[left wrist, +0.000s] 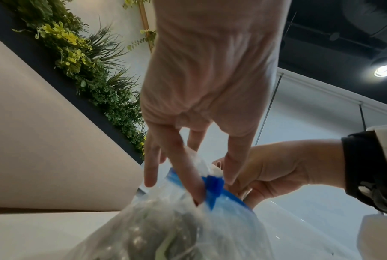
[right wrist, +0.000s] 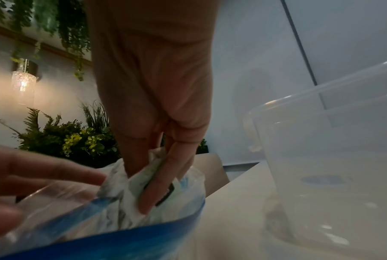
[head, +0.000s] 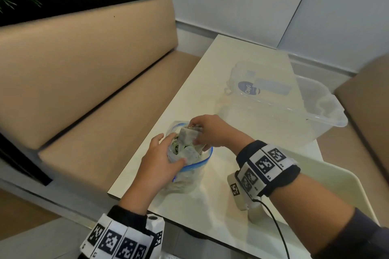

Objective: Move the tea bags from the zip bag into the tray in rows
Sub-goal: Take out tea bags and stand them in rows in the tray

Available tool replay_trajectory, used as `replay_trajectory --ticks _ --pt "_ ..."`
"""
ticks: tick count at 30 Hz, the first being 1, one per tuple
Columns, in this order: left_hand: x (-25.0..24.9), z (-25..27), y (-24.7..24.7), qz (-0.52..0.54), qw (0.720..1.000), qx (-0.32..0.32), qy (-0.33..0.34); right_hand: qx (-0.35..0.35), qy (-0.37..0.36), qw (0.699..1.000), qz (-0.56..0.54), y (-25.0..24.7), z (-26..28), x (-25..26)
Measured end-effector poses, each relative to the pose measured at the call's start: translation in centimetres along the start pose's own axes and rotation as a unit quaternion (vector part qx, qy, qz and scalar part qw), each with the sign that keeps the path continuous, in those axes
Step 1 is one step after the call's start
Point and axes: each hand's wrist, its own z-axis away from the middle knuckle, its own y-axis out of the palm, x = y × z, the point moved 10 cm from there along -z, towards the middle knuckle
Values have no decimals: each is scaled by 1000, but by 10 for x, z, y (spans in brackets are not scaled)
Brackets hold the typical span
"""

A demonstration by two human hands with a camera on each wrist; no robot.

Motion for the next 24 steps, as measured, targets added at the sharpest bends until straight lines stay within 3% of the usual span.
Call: replay_trajectory --ticks 6,12,18,21,24 --pt "1 -1 -1 16 1000 6 -6 38 5 999 -16 14 4 -4" --pt "2 -1 -3 33 999 8 -6 24 -16 1000 -2 11 0 2" --pt "-16 4 -29 17 997 -53 44 1 -21 998 -66 -17 1 -3" --pt "-36 9 -52 99 985 -112 89 -8 -20 991 -131 -32 1 -9" --pt "-45 8 -64 196 968 -128 94 -18 -25 981 -192 -46 1 -14"
